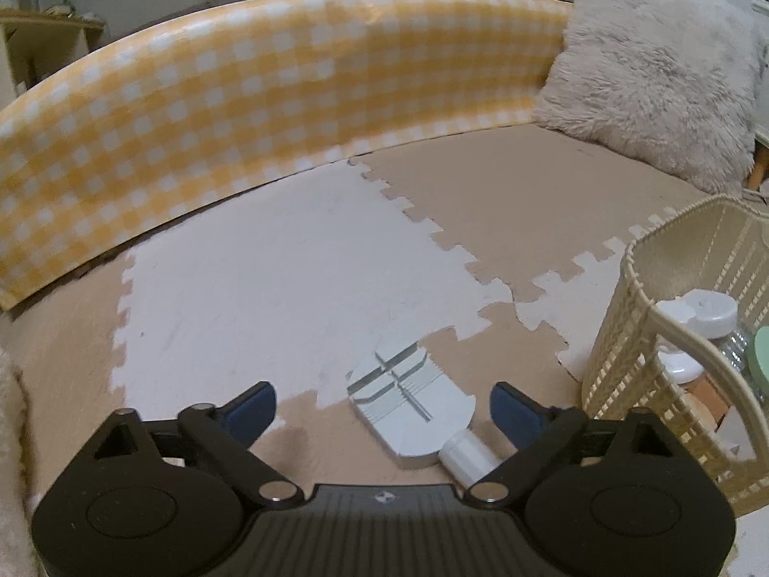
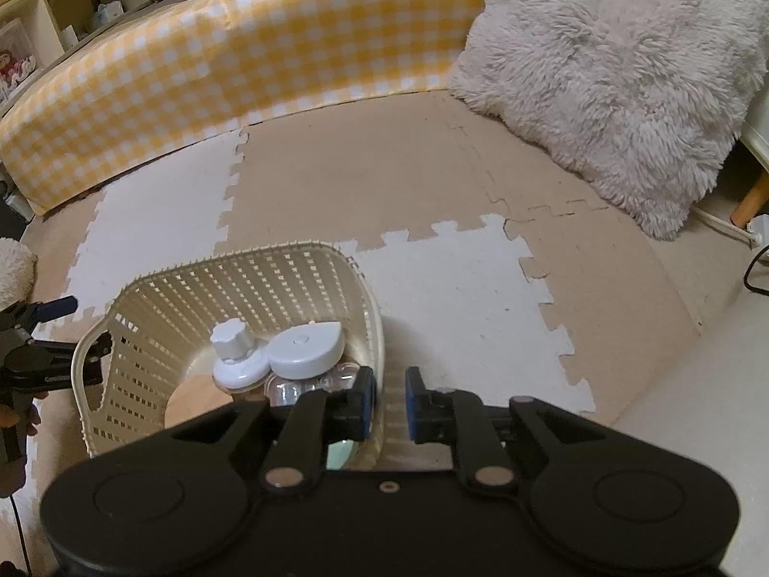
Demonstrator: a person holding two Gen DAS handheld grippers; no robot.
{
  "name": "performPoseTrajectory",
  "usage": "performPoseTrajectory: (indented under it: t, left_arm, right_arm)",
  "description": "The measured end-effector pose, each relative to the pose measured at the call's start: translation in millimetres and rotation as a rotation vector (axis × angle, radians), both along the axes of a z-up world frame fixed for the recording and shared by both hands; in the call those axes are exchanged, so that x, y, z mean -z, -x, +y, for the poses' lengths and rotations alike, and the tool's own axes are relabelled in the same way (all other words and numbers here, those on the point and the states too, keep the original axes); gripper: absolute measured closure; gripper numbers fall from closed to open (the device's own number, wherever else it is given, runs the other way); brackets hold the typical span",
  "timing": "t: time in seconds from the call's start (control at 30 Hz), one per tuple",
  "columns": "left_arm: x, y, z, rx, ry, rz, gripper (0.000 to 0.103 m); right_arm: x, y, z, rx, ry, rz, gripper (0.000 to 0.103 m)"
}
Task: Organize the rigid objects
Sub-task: 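Close the left tool on the white plastic tool and lift it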
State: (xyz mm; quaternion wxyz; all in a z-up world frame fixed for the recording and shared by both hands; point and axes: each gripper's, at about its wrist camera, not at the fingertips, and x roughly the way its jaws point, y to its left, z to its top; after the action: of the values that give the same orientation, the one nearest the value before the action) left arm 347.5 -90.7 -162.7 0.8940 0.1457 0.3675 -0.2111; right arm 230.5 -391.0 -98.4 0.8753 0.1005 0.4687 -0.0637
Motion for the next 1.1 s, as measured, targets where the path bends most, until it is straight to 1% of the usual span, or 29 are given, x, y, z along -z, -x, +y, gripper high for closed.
performPoseTrajectory:
  t: [0.13, 0.27, 0.37, 0.43, 0.5, 0.6, 0.73, 0.77, 0.83, 0.87, 0.9, 0.97, 1.1]
  left_arm:
    - [5.3, -7.7, -2.6, 0.041, 0.029, -0.004, 0.017]
    - [6.9, -14.4, -1.7, 0.078, 0.066, -0.006, 0.017]
    - [7.0, -19.9, 2.3, 0.117, 0.110, 0.006, 0.017]
    - [8.4, -22.1, 4.0, 0.146, 0.133, 0.021, 0.018]
    - [12.0, -23.2, 2.6, 0.182, 0.139, 0.064, 0.019]
    - [11.5, -18.5, 1.3, 0.201, 0.116, 0.063, 0.020]
    - [5.6, -16.6, 6.9, 0.207, 0.104, 0.078, 0.026]
    - [4.8, -15.4, 7.6, 0.210, 0.087, 0.074, 0.030]
    - [6.5, -12.6, 7.6, 0.213, 0.027, 0.064, 0.035]
    - [6.8, -12.7, 8.7, 0.218, 0.024, 0.072, 0.036]
    - [7.3, -12.2, 9.8, 0.219, 0.027, 0.084, 0.036]
    - [7.1, -11.1, 9.6, 0.211, 0.020, 0.080, 0.036]
    - [8.3, -9.6, 3.6, 0.226, -0.019, 0.065, 0.036]
  right_arm:
    - [0.4, -0.2, 1.7, 0.000, 0.005, -0.003, 0.089]
    - [0.7, -1.5, 4.4, -0.010, 0.015, -0.002, 0.089]
    - [0.6, -1.4, 3.6, -0.004, 0.008, -0.008, 0.089]
    - [1.1, -1.9, 3.3, -0.003, 0.009, -0.009, 0.089]
    - [2.3, -2.6, 3.7, -0.004, 0.011, -0.005, 0.089]
    - [2.7, -3.5, 2.5, 0.001, 0.005, -0.005, 0.089]
    - [2.5, -3.2, 1.7, 0.005, 0.000, -0.009, 0.089]
    - [2.2, -2.9, 1.9, 0.005, -0.001, -0.010, 0.089]
    - [2.4, -3.1, 1.6, 0.005, -0.003, -0.011, 0.089]
    - [2.2, -3.1, 1.6, 0.005, -0.004, -0.011, 0.089]
    - [1.9, -3.0, 1.6, 0.005, -0.005, -0.012, 0.089]
    - [1.6, -2.9, 1.9, 0.005, -0.005, -0.013, 0.089]
    - [1.5, -3.0, 2.5, 0.001, -0.004, -0.012, 0.089]
